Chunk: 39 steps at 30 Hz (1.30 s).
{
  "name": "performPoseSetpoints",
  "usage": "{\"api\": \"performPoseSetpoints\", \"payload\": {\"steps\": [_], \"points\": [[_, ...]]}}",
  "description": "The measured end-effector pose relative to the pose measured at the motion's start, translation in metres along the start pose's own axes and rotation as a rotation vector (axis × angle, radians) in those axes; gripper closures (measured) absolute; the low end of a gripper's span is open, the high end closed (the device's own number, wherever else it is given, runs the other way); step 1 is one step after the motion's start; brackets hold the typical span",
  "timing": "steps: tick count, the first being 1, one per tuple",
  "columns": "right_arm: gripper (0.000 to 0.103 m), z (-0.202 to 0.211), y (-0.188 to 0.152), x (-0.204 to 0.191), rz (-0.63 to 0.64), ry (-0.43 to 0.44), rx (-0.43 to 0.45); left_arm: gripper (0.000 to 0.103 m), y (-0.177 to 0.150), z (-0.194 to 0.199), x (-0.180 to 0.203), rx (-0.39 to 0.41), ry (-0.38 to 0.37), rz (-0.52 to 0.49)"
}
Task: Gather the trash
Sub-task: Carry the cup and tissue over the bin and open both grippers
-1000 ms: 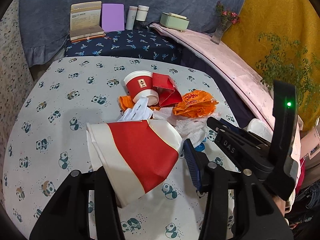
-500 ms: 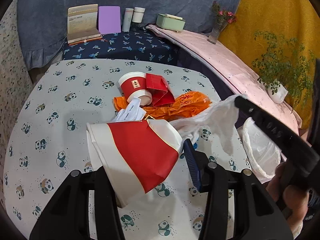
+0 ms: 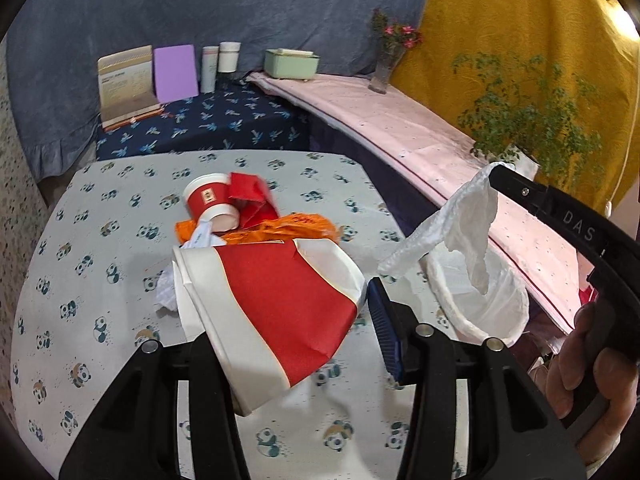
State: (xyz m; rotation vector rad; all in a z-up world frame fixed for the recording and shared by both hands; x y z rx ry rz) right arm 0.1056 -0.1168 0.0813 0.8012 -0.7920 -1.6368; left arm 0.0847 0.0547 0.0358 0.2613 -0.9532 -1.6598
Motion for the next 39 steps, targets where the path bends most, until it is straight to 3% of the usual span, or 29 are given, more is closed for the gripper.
{"api": "performPoseSetpoints", "payload": {"steps": [20,39], "points": [[0.101,0.026,0.003,0.133,-0.126,-0.160,0.037,0.058,0.005,-0.057,0.129,-0.053,-0.108,-0.189],[0.101,-0.006,-0.021,0.221,-0.204,-0.267,-0.053,0.058,-0.003,-0.133,0.201,-0.164,-0.183,-0.310]]}}
Point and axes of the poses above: each gripper's, at about its wrist camera, not at the fingertips, and z roughly against the way its jaws point, x to its right, y to its top, the point moved 1 cm from there along -z, roughly the way its jaws point, and after that the axes turned 7 degrees about -y, right-handed, at the moved point
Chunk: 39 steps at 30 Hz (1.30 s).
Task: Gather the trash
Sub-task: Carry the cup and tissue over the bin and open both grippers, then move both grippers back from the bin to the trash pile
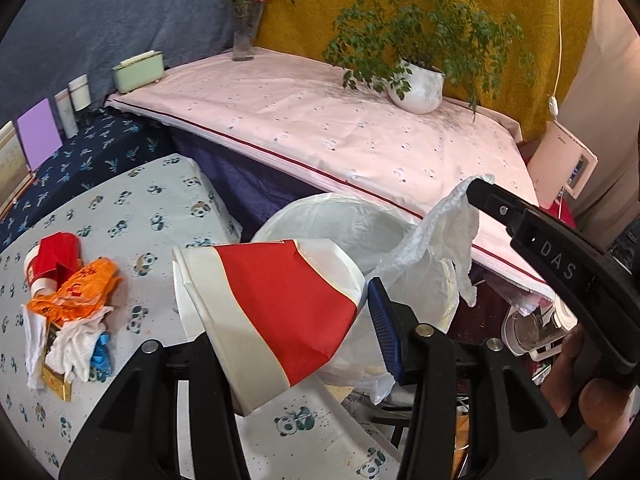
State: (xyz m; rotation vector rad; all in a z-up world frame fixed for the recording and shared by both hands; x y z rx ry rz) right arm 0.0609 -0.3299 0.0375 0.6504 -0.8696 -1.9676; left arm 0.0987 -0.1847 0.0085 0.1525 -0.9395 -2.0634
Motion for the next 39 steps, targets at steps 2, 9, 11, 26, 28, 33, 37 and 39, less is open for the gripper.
{"api": "performPoseSetpoints", "payload": {"steps": [2,9,11,26,28,33,37,39], "points": [[0.101,-0.006,-0.003,0.004,-0.007,-0.003,-0.013,0.058,0.001,-0.007,0.002,-0.004,-0.010,-0.009],[0.099,-0.020,-0.008,0.010,-0.021,-0.012,-0.045,0.056,0.006,-0.022,0.004,-0.009,-0.022,-0.021],[0.095,-0.020,-0.009,0.011,-0.023,-0.016,-0.043,0.046,0.006,-0.023,0.001,-0.007,-0.021,-0.012],[0.073,-0.006,-0.006,-0.005,0.009,-0.024,-0.003,0.036,0.006,-0.001,-0.026,0.045,0.025,0.050],[0.068,-0.003,-0.006,-0.009,0.016,-0.024,0.002,0.036,0.005,0.003,-0.031,0.049,0.031,0.059],[0.057,0.007,-0.007,-0.021,0.033,-0.016,0.022,0.034,-0.002,0.016,-0.048,0.061,0.059,0.096],[0.052,0.014,-0.009,-0.035,0.055,-0.004,0.030,0.027,-0.008,0.026,-0.063,0.072,0.089,0.129],[0.052,0.017,-0.010,-0.043,0.065,0.006,0.030,0.027,-0.013,0.034,-0.073,0.079,0.101,0.143]]}}
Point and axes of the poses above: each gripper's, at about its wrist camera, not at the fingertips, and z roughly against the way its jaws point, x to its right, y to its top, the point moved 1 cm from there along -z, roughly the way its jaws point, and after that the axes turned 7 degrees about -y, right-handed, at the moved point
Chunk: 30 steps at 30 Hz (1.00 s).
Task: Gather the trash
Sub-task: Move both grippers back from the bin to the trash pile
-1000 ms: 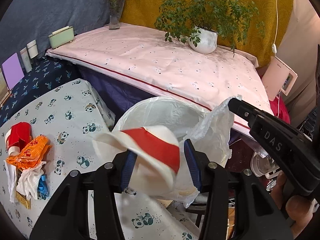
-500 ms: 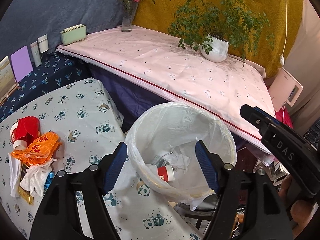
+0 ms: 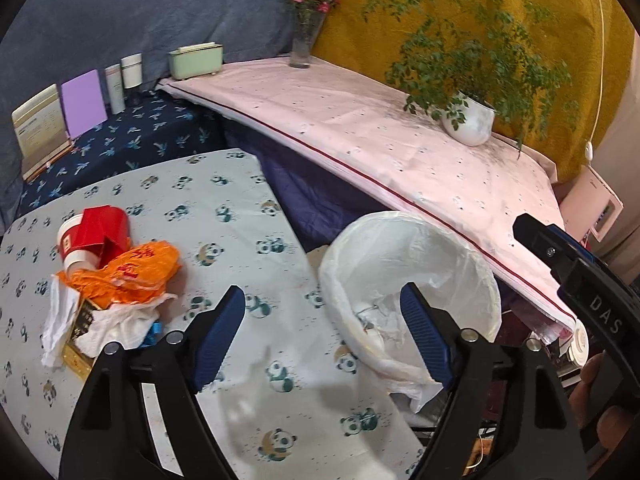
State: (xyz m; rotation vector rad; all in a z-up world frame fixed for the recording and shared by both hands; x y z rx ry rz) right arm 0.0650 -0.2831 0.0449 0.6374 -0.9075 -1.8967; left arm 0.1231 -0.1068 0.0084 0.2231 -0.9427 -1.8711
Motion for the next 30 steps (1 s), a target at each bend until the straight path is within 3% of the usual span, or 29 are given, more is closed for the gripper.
{"api": "performPoseSetpoints", "payload": {"steps": [12,18,30], "points": [[0.051,0.017,-0.009,-0.061,0.074,0.080,0.001,0.026,-0.010,0.037,-0.057,0.037,0.076,0.065],[0.045,0.025,-0.017,-0.093,0.112,0.122,-0.002,0.025,-0.019,0.054,-0.090,0.049,0.128,0.094],[0.045,0.023,-0.052,-0.172,0.189,0.224,-0.076,0.025,-0.055,0.071,-0.169,0.022,0.242,0.171]]}}
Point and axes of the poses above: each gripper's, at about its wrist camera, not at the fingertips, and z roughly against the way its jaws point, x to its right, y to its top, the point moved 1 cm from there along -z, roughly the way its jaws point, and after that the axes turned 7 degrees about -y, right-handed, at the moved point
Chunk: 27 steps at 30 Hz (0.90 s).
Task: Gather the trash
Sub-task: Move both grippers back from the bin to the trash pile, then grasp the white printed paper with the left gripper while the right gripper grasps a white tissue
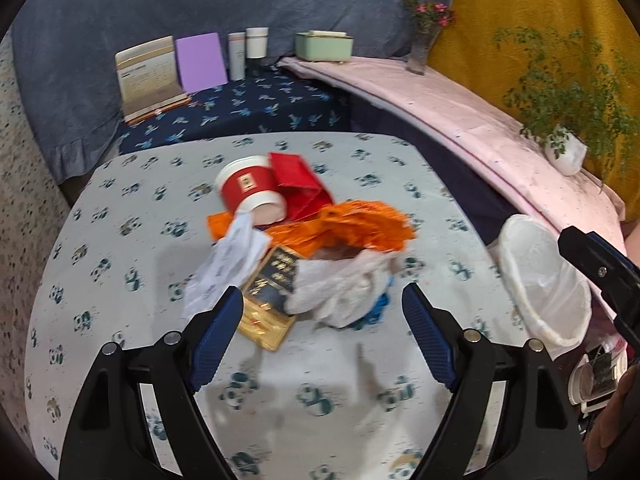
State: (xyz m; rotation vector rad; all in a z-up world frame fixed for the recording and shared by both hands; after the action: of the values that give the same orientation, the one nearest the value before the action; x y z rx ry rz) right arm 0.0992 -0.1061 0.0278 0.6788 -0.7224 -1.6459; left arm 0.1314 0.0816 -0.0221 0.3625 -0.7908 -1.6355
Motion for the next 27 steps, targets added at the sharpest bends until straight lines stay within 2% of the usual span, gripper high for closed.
{"api": "performPoseSetpoints", "payload": {"steps": [9,16,27], "points": [[0.045,-0.035,-0.020,-0.052,0.052,0.049,-0.083,0.025,-0.015,-0.011,-0.051,-0.034,0.065,0.033],[0.045,-0.063,-0.028,-0.082,0.082,0.063,-0.132,0.025,-0.020,-0.026,-0.084,-0.068,0.058,0.081],[0.045,-0.106,-0.035,-0.099,0.075,0.073,-0.210,0.025,-0.009,-0.058,-0.104,-0.092,0.047,0.106]]}}
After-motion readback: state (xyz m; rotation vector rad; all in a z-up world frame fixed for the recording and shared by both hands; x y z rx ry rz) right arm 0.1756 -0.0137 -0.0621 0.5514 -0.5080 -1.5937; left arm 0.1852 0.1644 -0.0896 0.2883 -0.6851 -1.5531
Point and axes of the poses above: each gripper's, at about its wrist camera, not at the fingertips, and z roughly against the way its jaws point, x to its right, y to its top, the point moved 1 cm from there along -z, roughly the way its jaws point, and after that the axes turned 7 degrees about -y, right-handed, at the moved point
